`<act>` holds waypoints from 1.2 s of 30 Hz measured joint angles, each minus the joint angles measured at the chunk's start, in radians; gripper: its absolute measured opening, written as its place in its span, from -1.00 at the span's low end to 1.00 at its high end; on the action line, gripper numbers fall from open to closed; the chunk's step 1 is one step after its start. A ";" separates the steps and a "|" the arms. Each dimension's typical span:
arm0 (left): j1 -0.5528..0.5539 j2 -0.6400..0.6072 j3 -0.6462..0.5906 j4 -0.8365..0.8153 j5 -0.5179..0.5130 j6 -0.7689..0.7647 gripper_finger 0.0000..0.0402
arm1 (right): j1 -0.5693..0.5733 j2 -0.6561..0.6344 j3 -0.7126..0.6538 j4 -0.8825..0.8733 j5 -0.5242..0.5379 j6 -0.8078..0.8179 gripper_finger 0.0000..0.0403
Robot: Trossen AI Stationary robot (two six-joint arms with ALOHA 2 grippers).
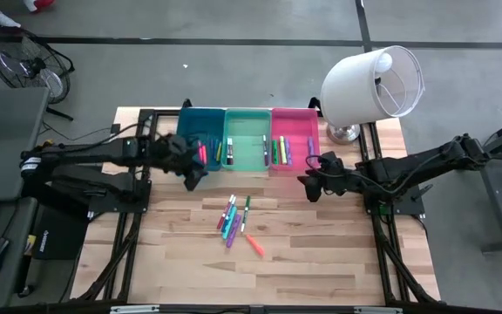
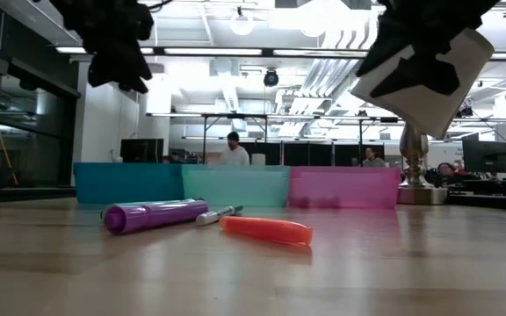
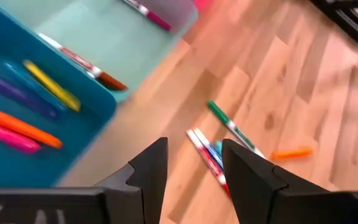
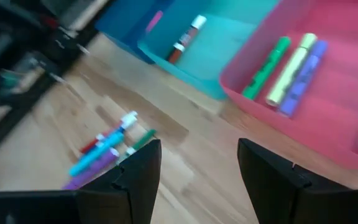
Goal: Pick & Place Markers
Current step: Put the orange pen into the blue bin
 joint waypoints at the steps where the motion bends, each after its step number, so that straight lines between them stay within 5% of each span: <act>1: -0.029 -0.009 -0.009 0.001 -0.014 -0.013 -0.26 | 0.000 0.002 0.000 0.022 -0.004 0.002 0.00; 5: -0.144 -0.050 -0.043 -0.001 -0.051 -0.043 -0.26 | 0.007 0.016 0.000 0.112 -0.074 0.004 0.00; 12: -0.284 -0.155 -0.078 -0.040 -0.033 -0.011 -0.26 | 0.049 0.097 0.030 0.152 -0.351 0.031 0.00; 36: -0.338 -0.354 -0.078 -0.145 -0.028 -0.028 -0.26 | 0.146 0.606 0.565 -0.081 -0.276 0.039 0.00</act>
